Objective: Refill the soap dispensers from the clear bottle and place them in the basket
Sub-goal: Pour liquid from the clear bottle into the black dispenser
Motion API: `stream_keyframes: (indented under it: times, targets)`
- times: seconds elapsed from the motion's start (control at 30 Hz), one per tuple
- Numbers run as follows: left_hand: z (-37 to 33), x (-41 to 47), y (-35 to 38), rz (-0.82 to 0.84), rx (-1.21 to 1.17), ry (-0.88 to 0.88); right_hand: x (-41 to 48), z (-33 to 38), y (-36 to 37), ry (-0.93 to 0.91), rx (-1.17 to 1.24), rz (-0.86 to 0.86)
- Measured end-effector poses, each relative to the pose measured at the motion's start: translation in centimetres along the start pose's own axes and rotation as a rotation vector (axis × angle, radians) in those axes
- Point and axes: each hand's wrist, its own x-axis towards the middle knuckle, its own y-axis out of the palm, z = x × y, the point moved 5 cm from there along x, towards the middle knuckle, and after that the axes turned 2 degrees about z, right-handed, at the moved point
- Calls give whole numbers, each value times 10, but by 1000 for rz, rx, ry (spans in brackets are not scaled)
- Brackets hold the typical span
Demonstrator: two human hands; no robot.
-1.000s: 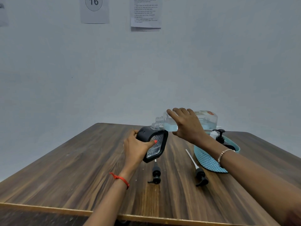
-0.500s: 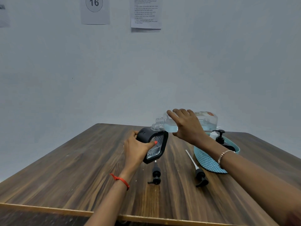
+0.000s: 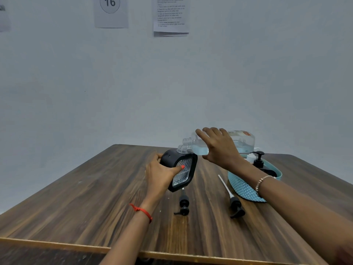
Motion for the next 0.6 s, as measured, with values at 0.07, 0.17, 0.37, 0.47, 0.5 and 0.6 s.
stream_keyframes:
  times: [0.07,0.17,0.37,0.47,0.5,0.6]
  targets:
    - [0,0,0,0,3,1,0,0,0,-1,4,-5]
    - [0,0,-1,-2,7,7,0,1,0,-7,13,-10]
    - [3,1,-1,-2,0,-3,0,0,2,15,49,-22]
    - [6,2,-2,-2,-24,-22,-1,-1,3,39,75,-27]
    - [6,2,-2,-4,-28,-25,-1,-1,4,47,96,-20]
    - [9,4,-3,-6,-49,-30,-1,-3,7,86,208,9]
